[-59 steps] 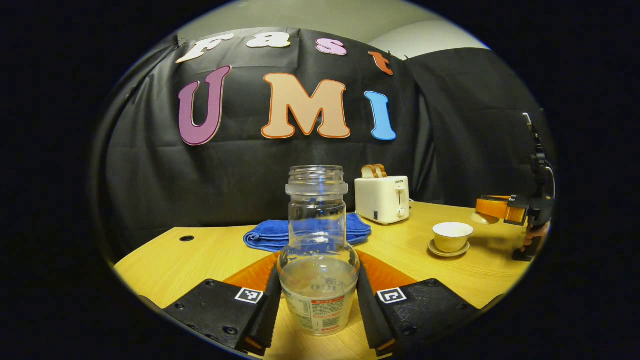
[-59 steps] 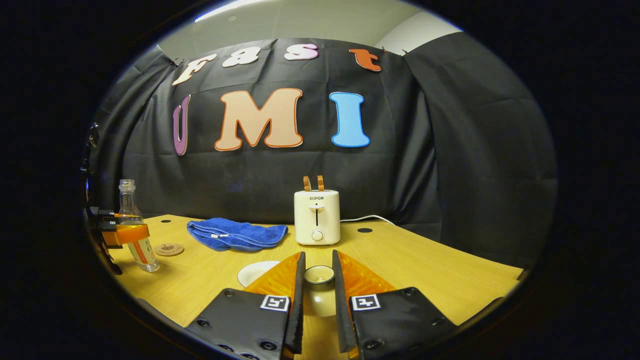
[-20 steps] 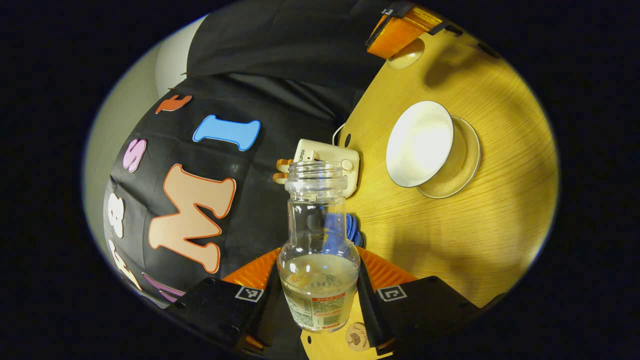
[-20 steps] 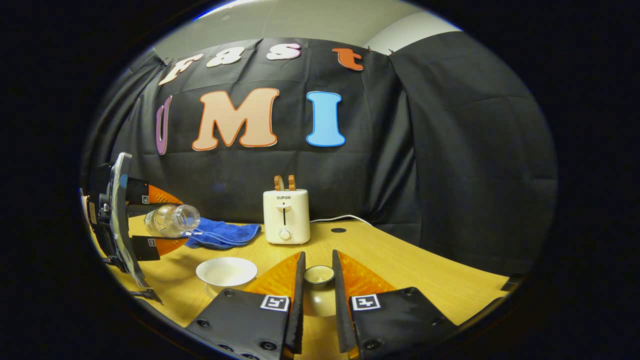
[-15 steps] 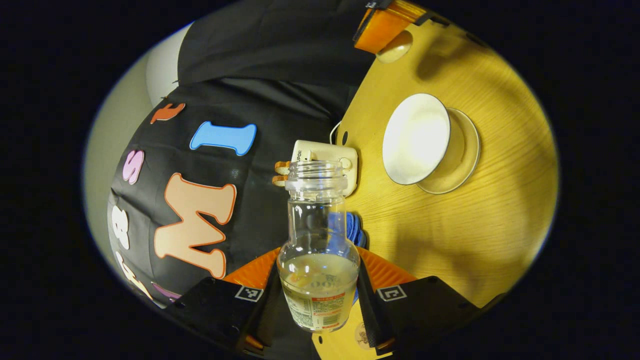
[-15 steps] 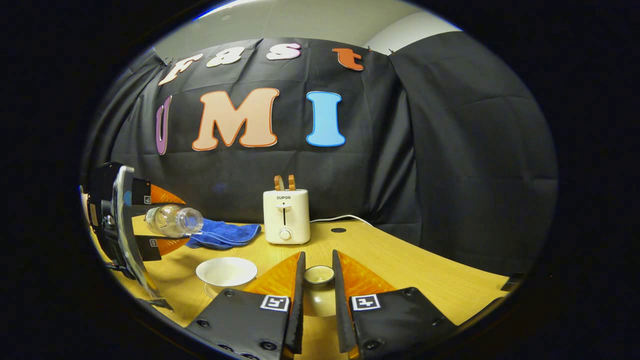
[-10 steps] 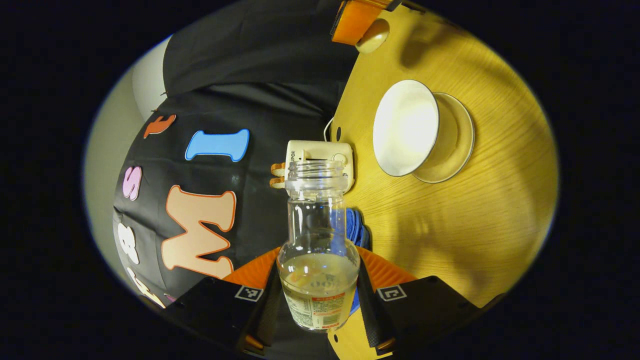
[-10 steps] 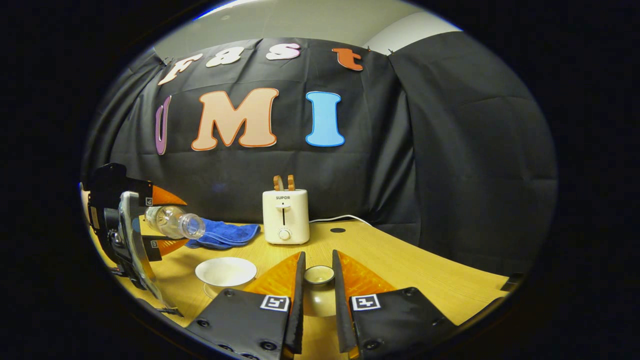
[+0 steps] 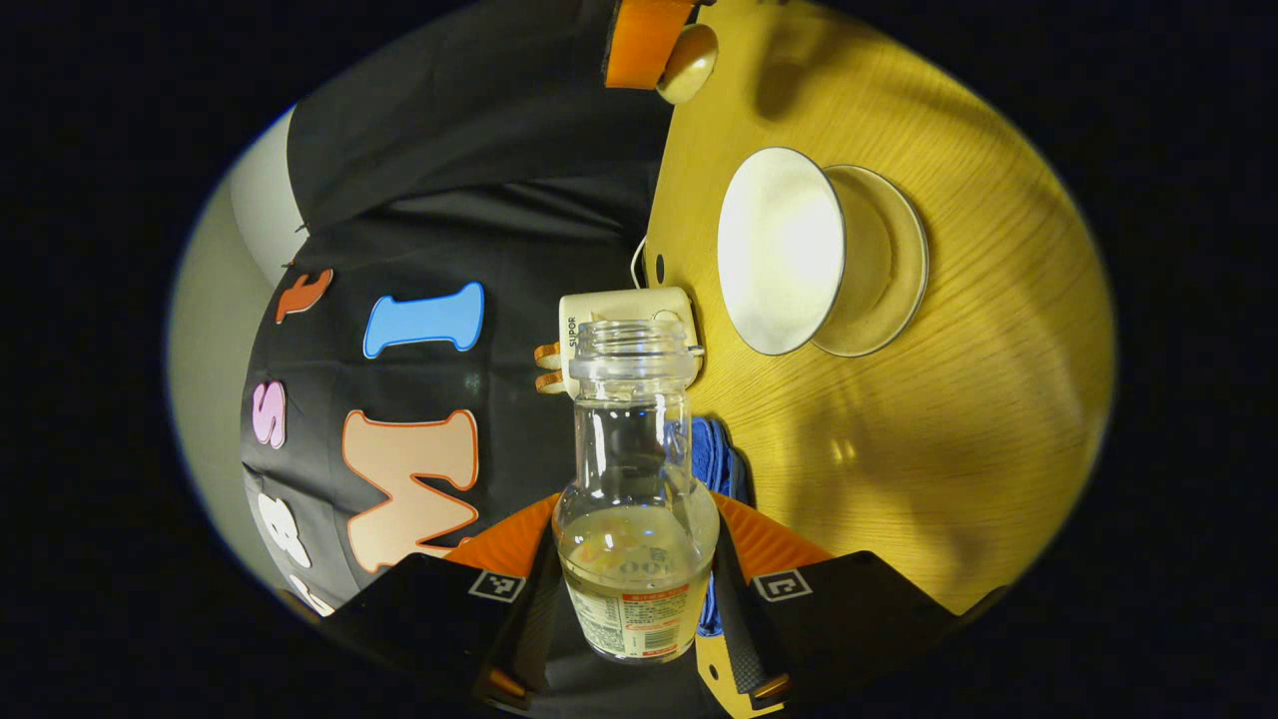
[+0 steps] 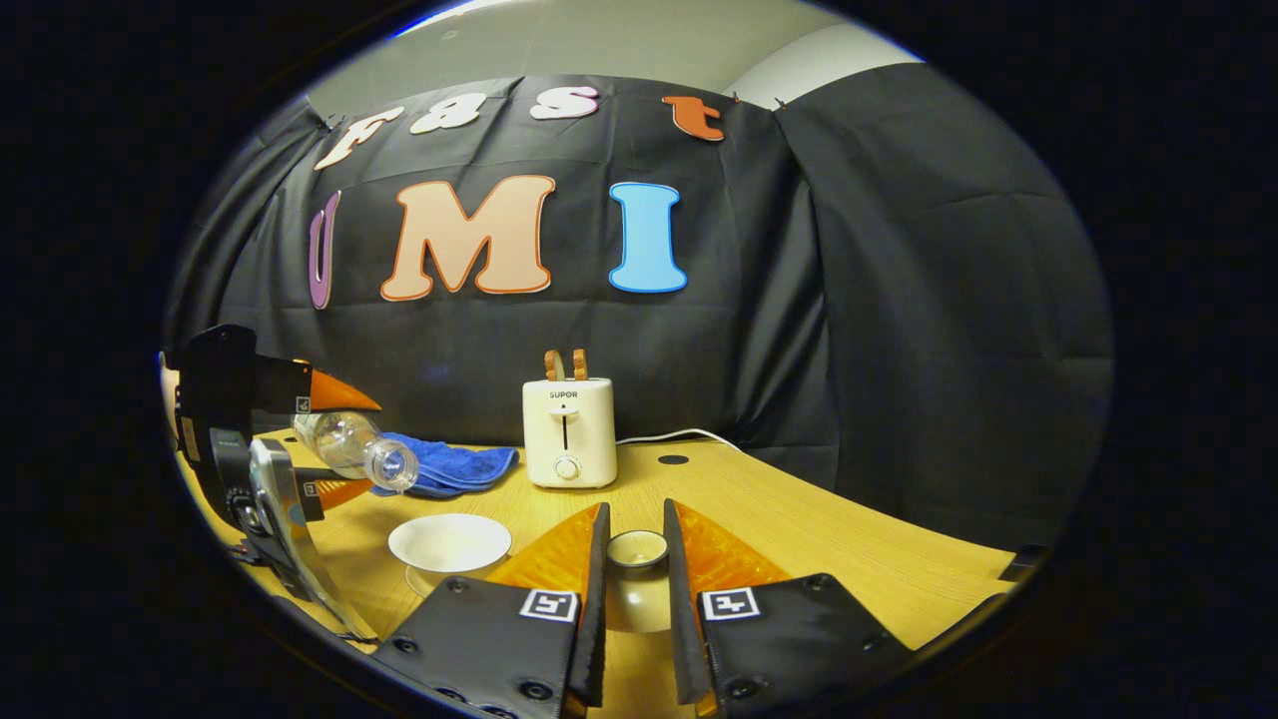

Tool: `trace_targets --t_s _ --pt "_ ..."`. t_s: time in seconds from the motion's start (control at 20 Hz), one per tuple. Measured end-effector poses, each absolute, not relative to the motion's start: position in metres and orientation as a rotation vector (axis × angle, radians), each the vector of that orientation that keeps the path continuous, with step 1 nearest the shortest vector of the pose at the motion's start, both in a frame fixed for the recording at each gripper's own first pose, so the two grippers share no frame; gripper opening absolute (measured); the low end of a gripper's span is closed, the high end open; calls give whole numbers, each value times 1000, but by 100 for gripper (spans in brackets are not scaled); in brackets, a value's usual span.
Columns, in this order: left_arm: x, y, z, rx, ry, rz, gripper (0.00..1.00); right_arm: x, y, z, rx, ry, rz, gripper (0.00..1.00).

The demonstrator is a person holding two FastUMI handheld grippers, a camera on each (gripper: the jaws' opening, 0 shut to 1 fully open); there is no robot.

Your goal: Open the teacup lid with one hand, grasp the water bottle and pour water into the teacup with the other hand; after pouring, place the water bottle on the coaster and then close the teacup lid.

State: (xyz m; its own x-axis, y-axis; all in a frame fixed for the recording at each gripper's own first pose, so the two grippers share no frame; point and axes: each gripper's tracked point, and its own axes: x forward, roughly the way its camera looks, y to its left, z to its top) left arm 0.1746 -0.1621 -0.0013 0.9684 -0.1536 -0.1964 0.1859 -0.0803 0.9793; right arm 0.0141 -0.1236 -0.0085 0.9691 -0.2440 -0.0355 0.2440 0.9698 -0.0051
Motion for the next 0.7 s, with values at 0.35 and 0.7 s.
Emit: trace_targets --t_s 0.35,0.7 --pt "175 -165 2 1697 8 -284 67 14 -124 -8 -1 36 -246 31" --pt "181 -162 5 1773 13 -287 67 15 -124 -9 0 37 -246 31"
